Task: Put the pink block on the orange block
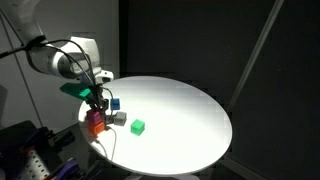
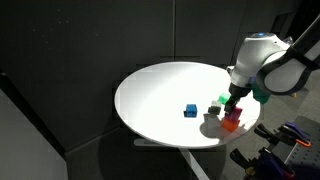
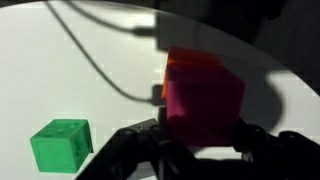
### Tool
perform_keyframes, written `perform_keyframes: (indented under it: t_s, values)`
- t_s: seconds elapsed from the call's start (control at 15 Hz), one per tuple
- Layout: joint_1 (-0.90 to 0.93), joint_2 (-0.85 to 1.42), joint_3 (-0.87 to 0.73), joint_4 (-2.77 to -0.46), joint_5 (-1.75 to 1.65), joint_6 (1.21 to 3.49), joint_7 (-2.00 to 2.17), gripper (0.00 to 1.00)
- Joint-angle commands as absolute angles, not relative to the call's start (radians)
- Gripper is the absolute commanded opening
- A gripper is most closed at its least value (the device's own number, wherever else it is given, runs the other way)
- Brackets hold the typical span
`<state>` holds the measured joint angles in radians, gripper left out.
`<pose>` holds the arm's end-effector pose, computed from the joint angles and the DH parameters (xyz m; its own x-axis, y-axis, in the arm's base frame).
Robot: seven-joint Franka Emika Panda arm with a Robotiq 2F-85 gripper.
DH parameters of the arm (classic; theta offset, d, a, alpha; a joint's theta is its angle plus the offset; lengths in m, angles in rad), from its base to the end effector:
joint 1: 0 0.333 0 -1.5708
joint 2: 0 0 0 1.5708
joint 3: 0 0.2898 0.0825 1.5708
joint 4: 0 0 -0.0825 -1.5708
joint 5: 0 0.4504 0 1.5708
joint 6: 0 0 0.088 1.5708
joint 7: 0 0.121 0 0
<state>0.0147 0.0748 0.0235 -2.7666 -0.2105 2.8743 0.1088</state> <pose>0.4060 0.0270 0.0916 0.9907 0.1320 0.0333 0.1299 -0.9899 0.0568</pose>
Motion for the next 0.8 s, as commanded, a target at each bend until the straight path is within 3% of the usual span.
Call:
perform_keyframes:
  t_s: [0.0, 0.47, 0.53, 0.6, 0.73]
  values:
    - [0.023, 0.085, 0.012, -2.767, -0.205, 2.9, 0.079, 0.32]
    - [0.022, 0.095, 0.008, -2.765, -0.203, 2.898, 0.073, 0.32]
    - [0.023, 0.096, 0.007, -2.765, -0.203, 2.897, 0.074, 0.48]
    - [0.023, 0.097, 0.006, -2.764, -0.206, 2.896, 0.076, 0.78]
    - [0.023, 0.1, 0.004, -2.763, -0.204, 2.894, 0.075, 0.89]
